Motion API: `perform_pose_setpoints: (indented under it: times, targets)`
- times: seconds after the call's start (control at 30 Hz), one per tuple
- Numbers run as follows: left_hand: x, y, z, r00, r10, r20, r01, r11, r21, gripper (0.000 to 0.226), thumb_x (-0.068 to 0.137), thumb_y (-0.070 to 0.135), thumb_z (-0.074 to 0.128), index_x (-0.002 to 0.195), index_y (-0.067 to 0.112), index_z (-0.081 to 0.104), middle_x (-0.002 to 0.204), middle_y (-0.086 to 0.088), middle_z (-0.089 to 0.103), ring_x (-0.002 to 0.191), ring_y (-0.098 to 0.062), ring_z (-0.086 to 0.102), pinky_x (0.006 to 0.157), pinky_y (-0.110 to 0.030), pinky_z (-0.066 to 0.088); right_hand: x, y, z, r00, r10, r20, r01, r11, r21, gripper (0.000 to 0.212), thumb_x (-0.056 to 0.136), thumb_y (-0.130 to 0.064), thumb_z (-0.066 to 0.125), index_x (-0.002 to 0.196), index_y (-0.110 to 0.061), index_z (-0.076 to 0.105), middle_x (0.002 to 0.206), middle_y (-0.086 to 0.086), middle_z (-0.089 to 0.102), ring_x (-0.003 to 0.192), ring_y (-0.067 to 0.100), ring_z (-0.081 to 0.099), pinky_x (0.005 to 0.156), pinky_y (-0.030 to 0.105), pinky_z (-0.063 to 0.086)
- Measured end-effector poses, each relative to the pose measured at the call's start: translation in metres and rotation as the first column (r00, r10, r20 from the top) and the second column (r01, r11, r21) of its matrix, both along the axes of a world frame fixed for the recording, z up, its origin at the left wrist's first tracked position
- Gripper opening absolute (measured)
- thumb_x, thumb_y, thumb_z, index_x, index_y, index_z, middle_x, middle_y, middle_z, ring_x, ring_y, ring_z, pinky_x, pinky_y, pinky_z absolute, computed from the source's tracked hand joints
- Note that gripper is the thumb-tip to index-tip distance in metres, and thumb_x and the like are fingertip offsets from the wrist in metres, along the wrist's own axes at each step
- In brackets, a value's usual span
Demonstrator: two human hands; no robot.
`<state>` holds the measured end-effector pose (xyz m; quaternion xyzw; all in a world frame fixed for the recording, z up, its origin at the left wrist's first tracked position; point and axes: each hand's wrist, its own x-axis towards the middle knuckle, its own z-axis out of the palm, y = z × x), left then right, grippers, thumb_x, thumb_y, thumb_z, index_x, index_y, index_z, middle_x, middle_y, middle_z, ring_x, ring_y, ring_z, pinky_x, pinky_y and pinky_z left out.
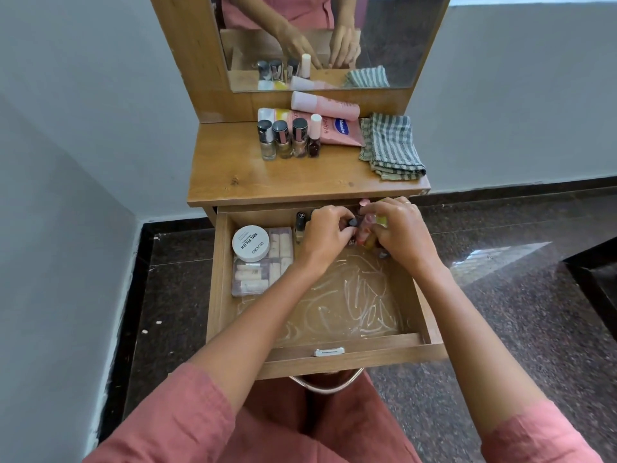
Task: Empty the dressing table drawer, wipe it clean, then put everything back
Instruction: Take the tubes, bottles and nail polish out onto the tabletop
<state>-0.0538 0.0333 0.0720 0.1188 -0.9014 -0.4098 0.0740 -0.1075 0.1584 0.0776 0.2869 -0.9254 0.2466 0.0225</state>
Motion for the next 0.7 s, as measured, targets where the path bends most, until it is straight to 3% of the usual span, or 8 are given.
perform_pose_setpoints:
  times: [0.17,0.23,0.4,0.6,0.7]
  targets:
    - [-0.004,-0.011,0.035,0.998,-0.017,-0.068,0.018,1.0,0.015,0.017,0.08,0.005,0.066,0.096,0.003,0.07,0.09,-0.012,0.071,0.079,-0.018,0.064,0.075,-0.031,0.054,-0.004,-0.004,0.027,1.0,-0.009,0.009,0.01,0.993,-0.118,0.023,0.078,-0.003,0.063,0.099,-0.01,0.067,0.098,0.009,0.069,0.092,0.027,0.061,0.082,0.043,0.05]
    - [-0.009,-0.017,0.048,0.996,-0.025,-0.089,0.024,1.0,-0.005,0.015,0.081,0.007,0.065,0.096,0.004,0.069,0.09,-0.01,0.071,0.077,-0.014,0.062,0.074,-0.027,0.053,-0.007,-0.008,0.042,1.0,0.003,0.005,-0.002,0.986,-0.168,0.021,0.079,-0.001,0.062,0.099,-0.006,0.068,0.098,0.01,0.069,0.087,0.021,0.061,0.082,0.039,0.052]
    - [-0.031,-0.033,0.077,0.991,-0.012,-0.134,-0.001,0.995,-0.096,0.016,0.082,0.01,0.065,0.097,0.005,0.069,0.091,-0.007,0.07,0.076,-0.009,0.058,0.07,-0.016,0.046,-0.021,-0.021,0.073,0.999,-0.032,-0.006,0.03,0.977,-0.21,0.024,0.079,0.003,0.063,0.102,-0.002,0.067,0.097,0.013,0.069,0.079,0.013,0.056,0.077,0.02,0.045]
    - [-0.064,-0.052,0.097,0.99,-0.011,-0.142,-0.014,0.985,-0.173,0.016,0.082,0.008,0.065,0.097,0.004,0.069,0.097,-0.011,0.069,0.081,-0.014,0.06,0.07,-0.021,0.045,-0.052,-0.046,0.089,0.996,-0.061,-0.058,0.045,0.968,-0.248,0.022,0.079,0.006,0.057,0.096,-0.001,0.068,0.092,0.016,0.068,0.079,0.018,0.056,0.074,0.018,0.04]
    - [-0.078,-0.058,0.1,0.989,-0.007,-0.144,-0.024,0.976,-0.215,0.019,0.082,0.01,0.064,0.1,0.006,0.068,0.099,-0.011,0.068,0.088,-0.017,0.062,0.073,-0.023,0.046,-0.067,-0.057,0.09,0.997,-0.057,-0.055,0.042,0.969,-0.245,0.024,0.079,0.006,0.056,0.099,-0.001,0.068,0.092,0.014,0.069,0.079,0.008,0.05,0.07,0.009,0.034]
